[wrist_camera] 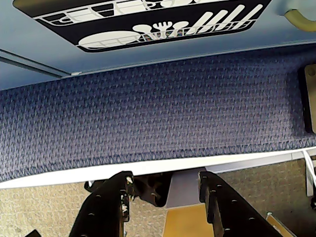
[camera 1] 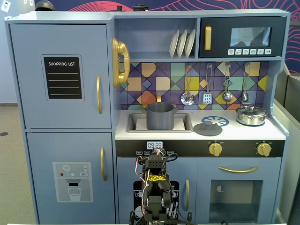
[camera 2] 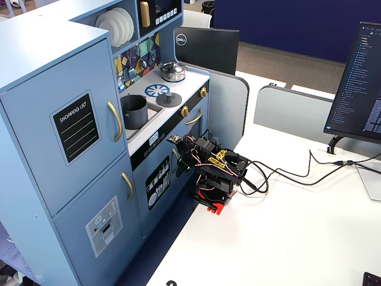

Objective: Pick up the lid from the counter and put it on the gray recipient

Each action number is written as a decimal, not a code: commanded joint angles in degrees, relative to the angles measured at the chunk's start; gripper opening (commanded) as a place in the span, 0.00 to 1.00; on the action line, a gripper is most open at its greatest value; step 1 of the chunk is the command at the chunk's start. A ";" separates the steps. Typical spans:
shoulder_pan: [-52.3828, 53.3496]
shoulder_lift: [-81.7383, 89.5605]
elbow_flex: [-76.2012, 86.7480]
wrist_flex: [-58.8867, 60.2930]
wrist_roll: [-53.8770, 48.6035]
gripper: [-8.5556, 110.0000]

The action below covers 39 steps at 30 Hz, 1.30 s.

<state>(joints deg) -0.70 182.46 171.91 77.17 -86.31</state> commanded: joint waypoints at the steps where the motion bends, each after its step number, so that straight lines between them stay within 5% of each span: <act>1: 3.87 -0.35 0.09 10.46 -0.70 0.08; 15: 2.90 -0.35 -2.72 9.76 -0.97 0.07; 27: 6.33 -25.58 -53.79 5.01 -7.56 0.07; 30: 11.43 -24.96 -55.63 -6.77 -10.90 0.07; 35: 22.15 -21.97 -44.47 -47.81 -8.70 0.07; 39: 25.84 -22.24 -37.27 -61.79 -6.50 0.09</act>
<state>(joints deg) 21.45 158.82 131.66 27.25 -94.48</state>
